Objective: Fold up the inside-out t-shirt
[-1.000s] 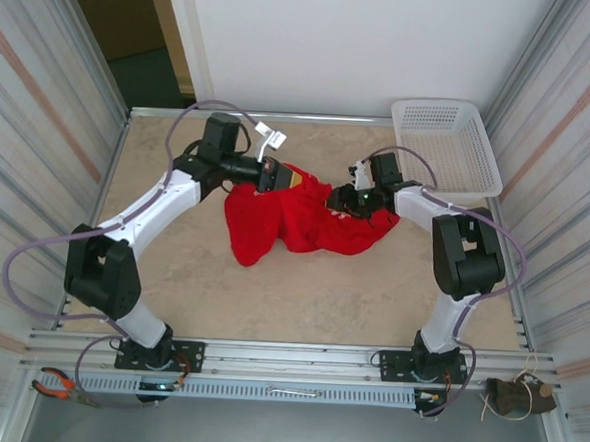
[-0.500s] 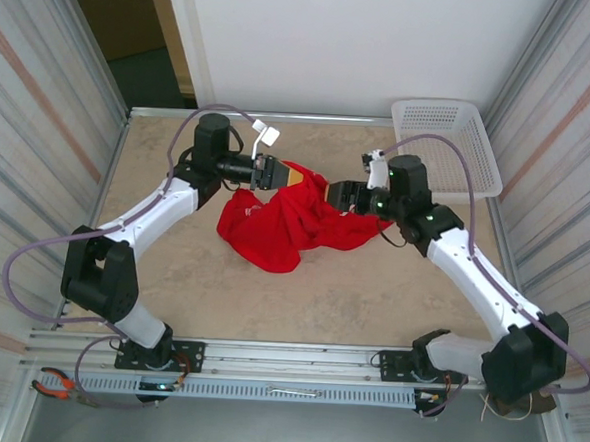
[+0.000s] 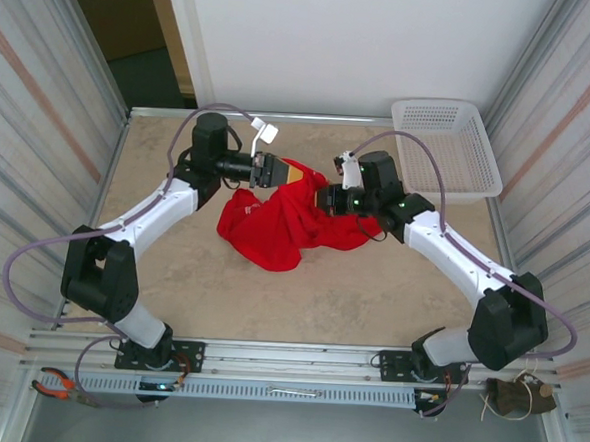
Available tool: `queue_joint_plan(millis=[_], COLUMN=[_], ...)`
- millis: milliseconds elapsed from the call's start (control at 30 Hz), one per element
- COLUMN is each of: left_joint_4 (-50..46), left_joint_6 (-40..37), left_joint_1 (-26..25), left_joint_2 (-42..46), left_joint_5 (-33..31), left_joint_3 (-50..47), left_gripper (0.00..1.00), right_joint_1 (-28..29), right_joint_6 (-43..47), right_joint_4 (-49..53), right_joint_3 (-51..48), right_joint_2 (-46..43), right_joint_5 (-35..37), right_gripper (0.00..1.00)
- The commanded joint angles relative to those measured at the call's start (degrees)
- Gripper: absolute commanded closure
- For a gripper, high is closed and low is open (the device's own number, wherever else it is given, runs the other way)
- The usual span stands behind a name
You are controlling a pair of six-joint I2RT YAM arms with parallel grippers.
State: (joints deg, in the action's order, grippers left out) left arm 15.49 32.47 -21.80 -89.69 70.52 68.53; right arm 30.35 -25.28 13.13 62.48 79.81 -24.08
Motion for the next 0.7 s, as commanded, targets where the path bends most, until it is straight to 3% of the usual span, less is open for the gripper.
queue_joint_plan(millis=[0,200,267,367,433,533,667], left_joint_4=[4.4,7.8,8.6,9.1,8.7,2.5,-10.1], left_joint_6=[2.1,4.8,5.4,6.0,5.4,0.1,-10.7], left_joint_1=[1.6,4.6,5.1,5.5,5.6,5.0,-1.0], left_joint_2=[-0.6,-4.1,-5.5,-5.9,-4.1,2.2,10.8], left_joint_5=[0.2,-0.8,-1.5,-3.9,-6.8,-16.6,-32.9], left_joint_3=[-1.0,-3.1,-3.7,-4.9,-6.2,-9.1,-11.1], left_gripper=[1.00,1.00,0.89,0.57,0.46,0.38,0.38], right_joint_1=[-1.4,-6.2,-7.2,-8.3,-8.7,-9.0,-9.5], right_joint_6=[-0.3,-3.0,-4.2,-5.6,-5.7,-6.2,-6.6], right_joint_4=[-0.1,-1.8,-3.0,-4.5,-4.8,-5.6,-6.7], right_joint_3=[0.6,0.1,0.3,0.6,0.6,0.3,-0.1], right_joint_2=[-4.9,-13.1,-14.0,-13.5,-12.5,-11.1,-9.7], right_joint_5=[-4.4,-10.9,-12.6,-14.3,-14.8,-15.9,-17.1], right_gripper=[1.00,1.00,1.00,1.00,1.00,1.00,1.00])
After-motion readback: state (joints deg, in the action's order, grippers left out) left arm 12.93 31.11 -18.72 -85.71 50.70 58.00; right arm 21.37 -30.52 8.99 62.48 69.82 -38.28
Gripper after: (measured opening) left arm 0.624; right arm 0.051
